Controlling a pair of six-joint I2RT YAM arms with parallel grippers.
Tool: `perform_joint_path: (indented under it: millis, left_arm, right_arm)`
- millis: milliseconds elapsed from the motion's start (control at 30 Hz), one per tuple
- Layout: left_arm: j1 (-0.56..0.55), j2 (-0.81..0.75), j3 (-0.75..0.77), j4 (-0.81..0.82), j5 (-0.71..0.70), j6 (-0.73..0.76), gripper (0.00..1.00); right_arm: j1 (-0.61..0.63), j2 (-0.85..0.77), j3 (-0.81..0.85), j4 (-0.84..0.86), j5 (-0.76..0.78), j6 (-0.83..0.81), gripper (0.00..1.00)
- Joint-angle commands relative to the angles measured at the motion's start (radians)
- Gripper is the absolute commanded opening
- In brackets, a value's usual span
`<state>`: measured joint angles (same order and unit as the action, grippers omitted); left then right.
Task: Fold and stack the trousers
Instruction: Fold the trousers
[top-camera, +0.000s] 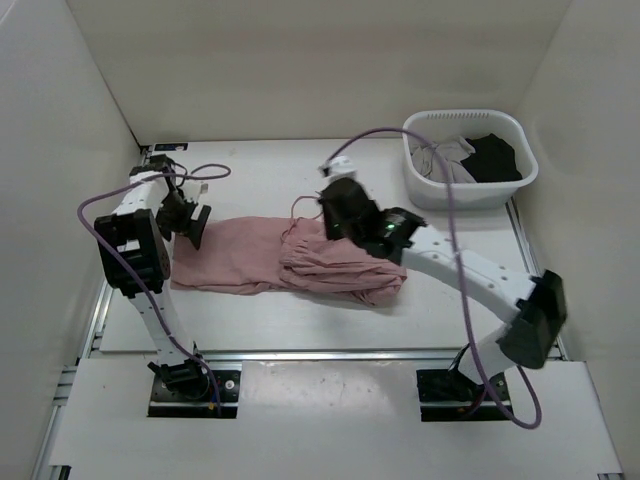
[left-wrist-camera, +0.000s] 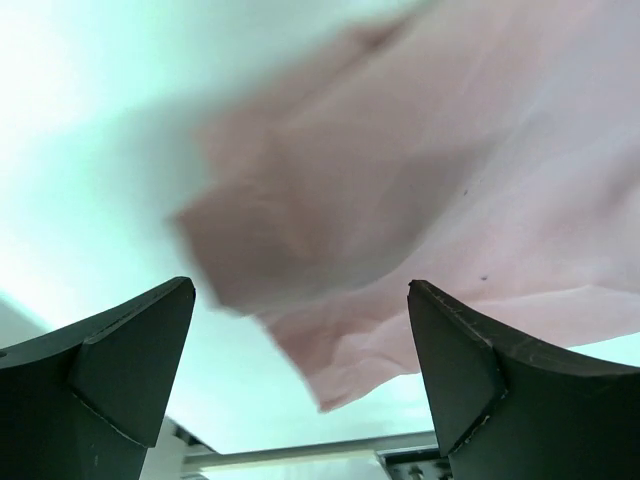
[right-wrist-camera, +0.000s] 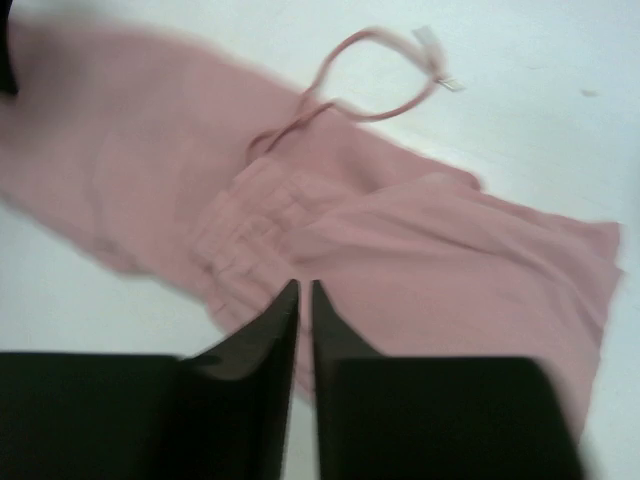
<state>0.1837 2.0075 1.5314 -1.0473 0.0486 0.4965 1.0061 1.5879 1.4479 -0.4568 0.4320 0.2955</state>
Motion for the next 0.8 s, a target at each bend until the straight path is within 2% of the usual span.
perform_joint_path:
  millis: [0,33,100,200,333,400,533,700,767]
  left_arm:
    - [0.0,-0.056,0.123,-0.042,0.023,0.014,1.0]
    - [0.0,-0.056,0.15,-0.054,0.023,0.005,1.0]
    - [-0.032,-0.056,0.229,-0.085,0.063,0.005,1.0]
    - [-0.105,-0.067,0.308,-0.158,0.103,0.033,1.0]
    - [-0.226,-0.121,0.293,-0.214,0.224,0.066,1.0]
    - [-0.286,-0.139,0.262,-0.237,0.312,0.083,1.0]
    - [-0.473,-0.154,0.176,-0.237,0.395,0.103,1.0]
    - [-0.616,-0.136,0.173,-0.198,0.477,0.094,1.0]
    - [-0.676,-0.124,0.159,-0.169,0.478,0.082,1.0]
  right_arm:
    - [-0.119,-0.1,-0.129,-0.099,0.08,0.227,0.06]
    - [-0.139,-0.1,-0.176,-0.109,0.062,0.24,0.0]
    - [-0.152,-0.109,-0.271,-0.1,0.041,0.24,0.0]
    - [-0.176,-0.138,-0.438,-0.071,0.021,0.33,0.0]
    - [-0.274,-0.134,-0.622,0.112,-0.142,0.387,0.0]
    - [-0.331,-0.074,-0.604,0.124,-0.194,0.328,0.0]
    - [-0.331,0.041,-0.511,0.086,-0.205,0.229,0.0]
    - [-0.331,0.0,-0.46,0.038,-0.202,0.208,0.0]
    - [-0.331,-0.086,-0.426,-0.02,-0.165,0.197,0.17]
